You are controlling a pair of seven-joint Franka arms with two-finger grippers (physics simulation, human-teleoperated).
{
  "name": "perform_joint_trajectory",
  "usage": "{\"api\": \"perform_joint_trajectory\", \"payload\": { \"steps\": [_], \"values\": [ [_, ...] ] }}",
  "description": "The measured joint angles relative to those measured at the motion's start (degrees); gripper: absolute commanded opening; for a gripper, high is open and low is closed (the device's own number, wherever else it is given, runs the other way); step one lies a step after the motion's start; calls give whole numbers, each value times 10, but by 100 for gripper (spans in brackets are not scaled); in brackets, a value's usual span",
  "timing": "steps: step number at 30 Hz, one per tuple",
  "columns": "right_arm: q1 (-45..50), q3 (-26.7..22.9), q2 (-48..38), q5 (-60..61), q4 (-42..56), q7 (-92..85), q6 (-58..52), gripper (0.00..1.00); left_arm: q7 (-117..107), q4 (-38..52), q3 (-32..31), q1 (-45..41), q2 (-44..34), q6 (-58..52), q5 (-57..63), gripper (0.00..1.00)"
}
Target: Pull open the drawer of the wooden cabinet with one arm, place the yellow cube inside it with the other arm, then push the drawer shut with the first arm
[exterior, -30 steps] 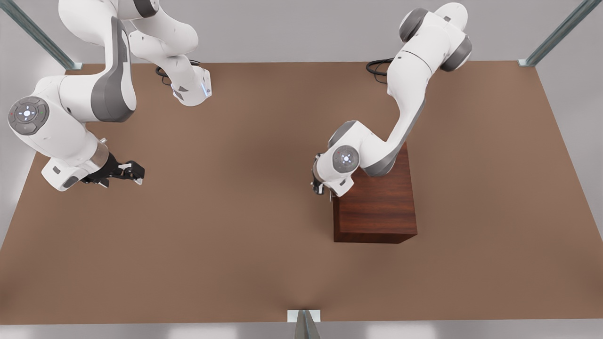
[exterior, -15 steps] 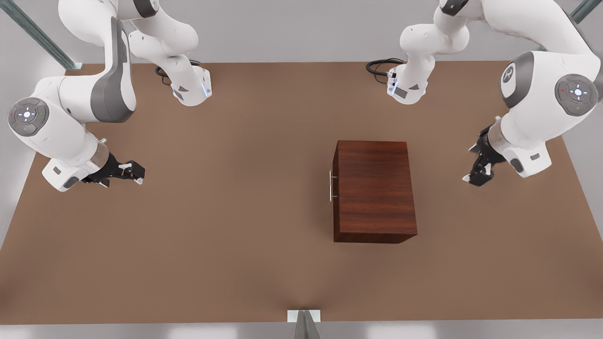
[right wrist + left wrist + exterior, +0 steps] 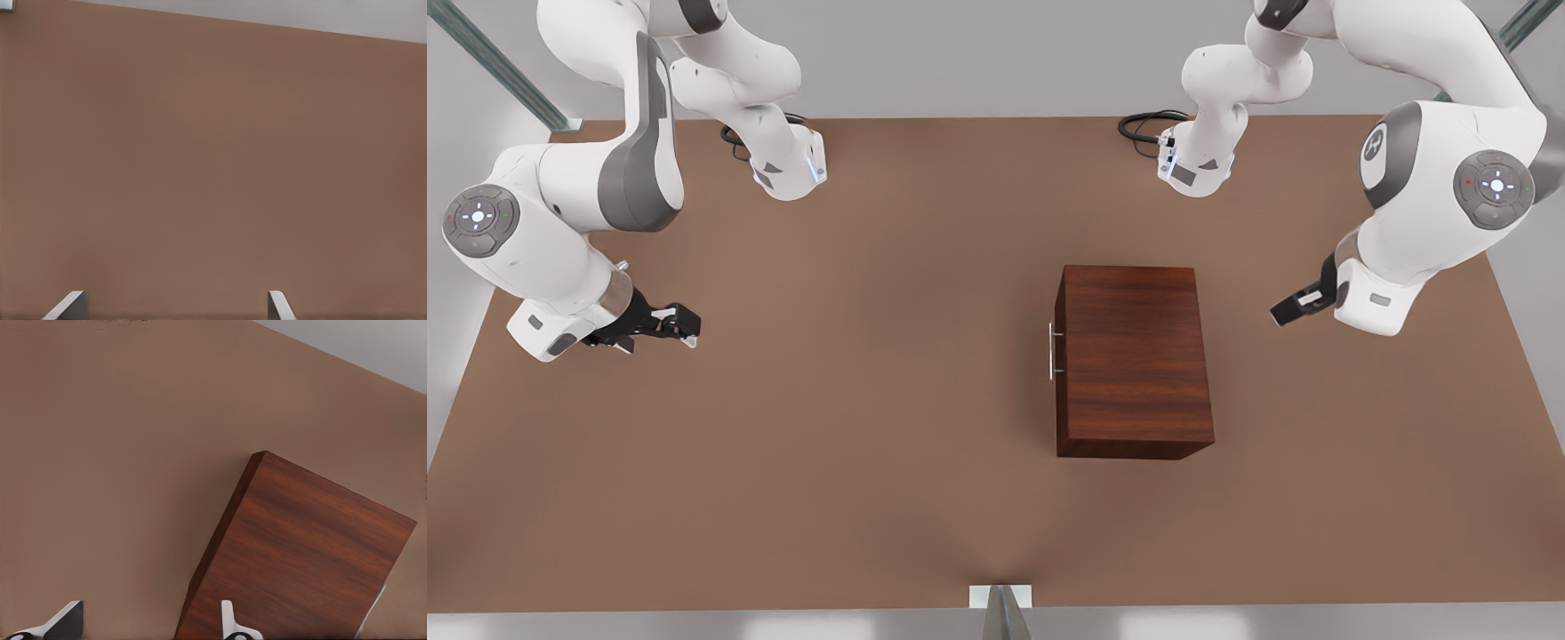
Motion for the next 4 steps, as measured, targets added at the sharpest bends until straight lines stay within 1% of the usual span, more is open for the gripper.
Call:
{"api": "perform_joint_trajectory", "payload": {
  "steps": [4],
  "values": [
    [0, 0, 1, 1, 2, 0, 0, 100, 63, 0, 0, -2, -1, 1, -1, 100]
  ]
}}
